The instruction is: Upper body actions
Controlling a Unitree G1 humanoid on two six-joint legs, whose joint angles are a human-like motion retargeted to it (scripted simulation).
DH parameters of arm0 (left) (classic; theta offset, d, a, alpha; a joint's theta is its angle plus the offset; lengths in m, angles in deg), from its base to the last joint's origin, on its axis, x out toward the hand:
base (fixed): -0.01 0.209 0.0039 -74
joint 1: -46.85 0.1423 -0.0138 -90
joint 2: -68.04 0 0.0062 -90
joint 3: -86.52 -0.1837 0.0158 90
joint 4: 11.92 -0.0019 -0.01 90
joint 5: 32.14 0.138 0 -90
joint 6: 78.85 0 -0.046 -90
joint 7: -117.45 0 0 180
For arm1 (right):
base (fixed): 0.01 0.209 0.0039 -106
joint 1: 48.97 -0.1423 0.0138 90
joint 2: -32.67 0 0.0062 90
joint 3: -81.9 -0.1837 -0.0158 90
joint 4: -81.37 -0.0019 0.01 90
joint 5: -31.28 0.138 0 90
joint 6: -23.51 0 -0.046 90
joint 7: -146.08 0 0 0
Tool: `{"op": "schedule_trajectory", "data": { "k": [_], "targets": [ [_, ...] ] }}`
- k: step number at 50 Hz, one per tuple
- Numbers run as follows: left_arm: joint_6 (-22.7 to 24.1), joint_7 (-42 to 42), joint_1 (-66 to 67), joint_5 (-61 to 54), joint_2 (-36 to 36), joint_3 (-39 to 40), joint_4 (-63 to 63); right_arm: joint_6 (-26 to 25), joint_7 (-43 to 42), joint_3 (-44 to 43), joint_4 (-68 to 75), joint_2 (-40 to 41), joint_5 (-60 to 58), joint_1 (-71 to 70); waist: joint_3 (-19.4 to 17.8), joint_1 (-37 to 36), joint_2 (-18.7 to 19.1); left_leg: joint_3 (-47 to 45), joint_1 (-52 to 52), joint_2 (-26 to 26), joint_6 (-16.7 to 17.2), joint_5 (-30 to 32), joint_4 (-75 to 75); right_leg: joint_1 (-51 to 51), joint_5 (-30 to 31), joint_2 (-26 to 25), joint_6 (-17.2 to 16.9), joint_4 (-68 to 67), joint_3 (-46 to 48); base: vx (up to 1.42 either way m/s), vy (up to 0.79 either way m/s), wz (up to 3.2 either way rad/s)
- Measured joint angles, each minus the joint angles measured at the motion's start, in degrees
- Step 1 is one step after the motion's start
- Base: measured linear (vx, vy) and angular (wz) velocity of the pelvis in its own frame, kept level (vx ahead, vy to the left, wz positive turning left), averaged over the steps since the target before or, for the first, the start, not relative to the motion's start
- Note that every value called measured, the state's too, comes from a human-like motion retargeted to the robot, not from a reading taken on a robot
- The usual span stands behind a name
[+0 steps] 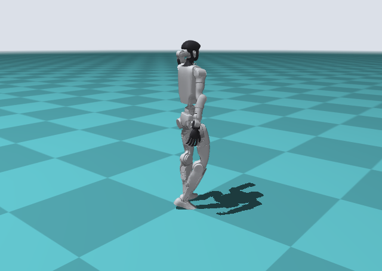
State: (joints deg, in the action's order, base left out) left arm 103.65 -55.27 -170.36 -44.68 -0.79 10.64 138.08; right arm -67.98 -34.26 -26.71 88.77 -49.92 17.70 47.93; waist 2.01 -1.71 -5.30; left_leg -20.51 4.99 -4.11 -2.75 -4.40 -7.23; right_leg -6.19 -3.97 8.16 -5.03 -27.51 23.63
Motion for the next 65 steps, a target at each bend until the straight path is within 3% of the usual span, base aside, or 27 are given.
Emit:
{"op": "schedule_trajectory", "data": {
  "k": [2,3,5,7,9,13,17,20,23,25,27,30,32,33,35,37,40,43,45,48,50,54,57,60,62,63,65],
  "targets": [
    [0.0,-0.47,14.18,-0.88,0.19,-0.4,0.0,0.89,1.53,5.03,-0.27,3.34,-2.27,-7.2,0.38,-2.47,-1.79,-5.1,1.39,3.04,3.88,9.6,-13.37,5.89,-2.38,-0.05,3.37,9.6,1.78,-0.23,0.11,-1.14],
    [0.0,-0.63,20.64,-1.2,0.64,-0.52,0.0,1.52,2.46,8.09,-1.1,5.04,-2.37,-11.5,-0.2,-5.02,-3.33,-7.66,4.97,5.87,5.15,16.83,-23.08,7.2,-1.37,0.68,2.73,12.14,-3.4,-0.48,-0.07,-1.3],
    [0.0,-0.52,31.74,-1.31,0.76,-2.58,0.0,3.64,4.8,12.22,-6.06,8.5,-2.36,-20.47,-4.18,-8.8,-3.31,-7.35,15.18,12.12,-0.15,26.22,-42.43,7.61,1.02,0.47,2.37,12.66,-8.66,-0.61,-0.27,-0.99],
    [-0.51,0.4,39.89,-0.44,2.56,-5.44,0.0,6.06,8.08,14.62,-14.29,10.96,-4.31,-29.98,-8.37,-12.59,-2.46,-6.16,25.45,18.79,-1.97,17.74,-58.99,7.69,2.43,0.25,4.54,12.88,-7.16,-0.56,-0.31,-0.93],
    [-3.59,1.54,45.91,0.77,4.3,-6.36,0.0,8.28,10.8,14.8,-22.79,13.2,-7.84,-39.0,-12.48,-15.46,-2.06,-8.38,34.26,28.95,-5.72,11.97,-72.18,8.73,3.09,-1.44,6.79,13.81,-8.15,-0.48,-0.32,-0.91],
    [-5.45,1.25,53.73,0.94,7.95,-7.24,0.0,13.61,11.34,16.11,-37.09,13.29,-10.22,-50.82,-17.26,-26.96,-3.84,-10.26,49.12,32.05,-7.49,4.64,-80.68,8.46,5.33,-0.04,8.5,15.3,-13.55,-0.11,-0.15,-1.45],
    [-4.0,0.45,57.72,0.49,10.15,-10.33,0.0,16.34,8.18,17.67,-45.52,9.49,-11.65,-54.12,-17.37,-34.78,-6.41,-12.19,54.11,30.07,-3.68,2.27,-77.78,5.83,6.28,1.63,8.86,15.4,-15.08,0.2,-0.1,-0.55],
    [-3.73,0.32,58.53,0.48,10.25,-12.23,0.0,16.3,7.73,17.92,-45.84,8.84,-13.04,-52.79,-15.88,-34.83,-7.68,-13.38,50.77,30.86,-3.94,1.52,-78.75,4.95,6.04,1.33,8.73,16.19,-15.0,0.02,-0.03,0.43],
    [-2.66,0.74,56.76,1.05,9.65,-12.77,0.0,15.5,8.75,17.94,-43.1,9.33,-14.21,-48.12,-12.06,-32.12,-8.37,-12.22,42.66,31.58,-1.96,3.25,-78.24,3.96,5.76,-0.63,8.11,17.09,-14.52,0.18,0.17,0.57],
    [-1.42,2.63,50.1,3.08,8.99,-12.75,0.0,15.27,10.38,19.53,-37.64,10.6,-17.74,-40.63,-7.64,-26.16,-5.28,-7.25,37.26,30.5,0.71,5.51,-73.84,4.03,5.48,-5.27,8.41,17.77,-11.14,0.2,0.12,0.98],
    [-0.45,3.32,44.63,3.87,7.5,-11.95,0.0,13.36,10.74,19.96,-30.62,10.7,-20.18,-32.97,-3.1,-21.08,-3.04,-7.13,29.16,27.39,0.86,5.78,-64.72,3.81,5.39,-8.36,7.9,19.05,-7.93,0.27,0.16,1.21],
    [0.0,2.06,35.61,2.85,3.63,-11.01,0.0,7.34,10.62,19.6,-16.91,8.54,-24.66,-19.42,3.12,-13.77,-0.48,-6.41,16.5,18.11,2.42,7.05,-44.57,3.85,4.91,-10.27,6.65,19.41,-4.05,0.44,0.25,0.99],
    [0.0,0.09,28.41,1.05,-0.1,-10.07,0.0,2.69,9.4,17.68,-7.23,5.25,-26.94,-10.28,6.37,-9.3,0.99,-4.39,8.05,9.85,4.67,0.69,-26.53,4.01,7.12,-10.87,5.96,17.11,-0.42,0.56,0.29,0.96],
    [0.0,-0.87,24.47,0.17,-2.05,-8.8,0.0,0.18,8.61,15.9,-2.57,3.09,-27.91,-5.75,7.46,-6.82,1.16,-4.99,3.37,7.3,3.54,-4.87,-18.44,4.19,10.8,-10.03,5.73,14.46,2.99,0.45,0.24,1.38],
    [0.0,-1.76,14.3,-0.67,-5.09,-5.58,0.0,-5.52,7.76,11.41,0.0,-0.79,-28.98,3.96,6.52,-1.02,4.21,-2.64,-2.96,8.9,2.02,-6.45,-6.72,0.08,27.8,-6.86,3.76,-0.66,7.94,0.1,0.12,1.78],
    [0.0,-1.53,1.58,-0.63,-4.56,-2.38,0.0,-9.13,5.14,5.53,0.0,-5.23,-27.34,11.09,2.53,4.78,6.88,5.28,-4.47,8.72,-0.17,-5.94,-1.97,-10.93,33.84,-0.68,5.5,-23.73,7.25,-0.34,0.07,1.59],
    [0.0,-1.39,-18.89,-1.23,-2.14,0.8,0.0,-10.4,1.57,-1.78,0.0,-11.54,-19.57,19.54,-4.95,10.63,8.22,6.02,-5.97,7.52,-2.57,-2.22,1.7,-30.67,27.03,2.17,9.36,-50.61,0.29,-0.43,0.15,0.67],
    [0.0,-6.04,-34.57,-6.84,-1.95,2.79,0.0,-11.9,-0.85,-8.23,0.0,-15.32,-8.4,22.42,-11.81,18.08,8.12,9.42,-5.18,6.56,-3.87,-0.44,2.16,-46.32,21.18,4.88,12.1,-64.0,-0.9,-0.52,0.12,0.89],
    [0.0,-7.69,-41.57,-8.99,-1.6,-0.28,0.0,-11.27,-3.72,-12.86,0.0,-16.3,-2.42,24.0,-14.02,21.38,8.89,11.67,-4.1,6.91,-4.27,0.54,1.95,-53.05,17.35,5.33,14.14,-66.64,1.42,-0.13,0.01,0.93],
    [0.0,-7.9,-49.11,-9.64,0.93,-2.93,0.0,-7.93,-5.68,-15.02,0.0,-15.73,4.33,25.17,-14.24,23.6,9.18,12.39,-2.63,7.2,-3.71,0.66,1.85,-56.63,13.04,5.82,16.42,-64.29,4.16,0.09,-0.22,0.42],
    [0.0,-7.08,-49.79,-9.01,3.29,-3.75,0.0,-6.58,-6.65,-15.2,0.0,-14.99,6.76,24.81,-12.85,22.8,8.31,12.75,-2.14,6.15,-3.61,0.37,1.83,-54.37,12.27,6.84,17.08,-61.74,4.35,0.23,-0.2,-0.24],
    [0.0,-4.61,-47.65,-6.89,6.37,-3.66,0.0,-4.43,-6.55,-12.91,0.0,-12.02,7.98,20.44,-8.93,18.45,6.17,10.18,-1.33,1.51,-3.52,-0.65,2.69,-42.22,16.34,7.79,12.07,-53.28,0.49,0.25,-0.02,-0.42],
    [0.0,-2.56,-36.34,-5.4,5.89,-2.05,0.0,-3.73,-2.03,-8.43,0.0,-8.29,4.82,11.88,-5.45,13.89,3.51,6.54,-1.6,-2.14,-3.52,-1.11,3.57,-28.91,20.57,6.54,7.35,-39.53,-3.81,0.1,0.13,-0.83],
    [0.0,-1.47,-16.8,-4.99,-0.01,1.79,0.0,-4.41,4.11,-2.35,0.0,-4.15,-1.22,2.09,-1.91,9.61,1.35,3.68,-2.03,-2.99,-2.62,-1.84,3.26,-13.68,23.51,2.43,3.87,-20.02,-6.24,0.06,0.08,-0.7],
    [0.0,-1.2,-0.21,-5.19,-5.44,3.3,0.0,-3.95,5.1,2.18,0.0,-1.43,-4.43,-4.07,0.04,6.3,0.8,1.3,-1.44,-1.73,-0.47,-0.12,-1.49,-3.02,12.16,-1.3,-0.59,-3.97,-4.37,-0.04,0.13,-0.7],
    [0.0,-1.16,8.96,-5.39,-7.07,3.1,0.0,-3.72,4.37,4.56,0.0,-0.06,-5.7,-7.04,0.52,4.01,0.17,-1.87,-0.89,-0.44,1.62,3.44,-7.09,2.21,6.91,0.26,-0.29,2.83,2.38,-0.26,0.08,-1.26],
    [-1.21,-1.09,25.82,-5.42,-6.26,1.23,0.0,-3.39,3.12,7.98,-0.33,3.29,-6.51,-14.24,-0.86,-1.68,-2.19,-6.14,5.22,3.9,3.89,16.92,-25.7,7.68,0.4,2.44,1.56,10.91,1.49,-0.52,-0.13,-1.82]
  ]
}}
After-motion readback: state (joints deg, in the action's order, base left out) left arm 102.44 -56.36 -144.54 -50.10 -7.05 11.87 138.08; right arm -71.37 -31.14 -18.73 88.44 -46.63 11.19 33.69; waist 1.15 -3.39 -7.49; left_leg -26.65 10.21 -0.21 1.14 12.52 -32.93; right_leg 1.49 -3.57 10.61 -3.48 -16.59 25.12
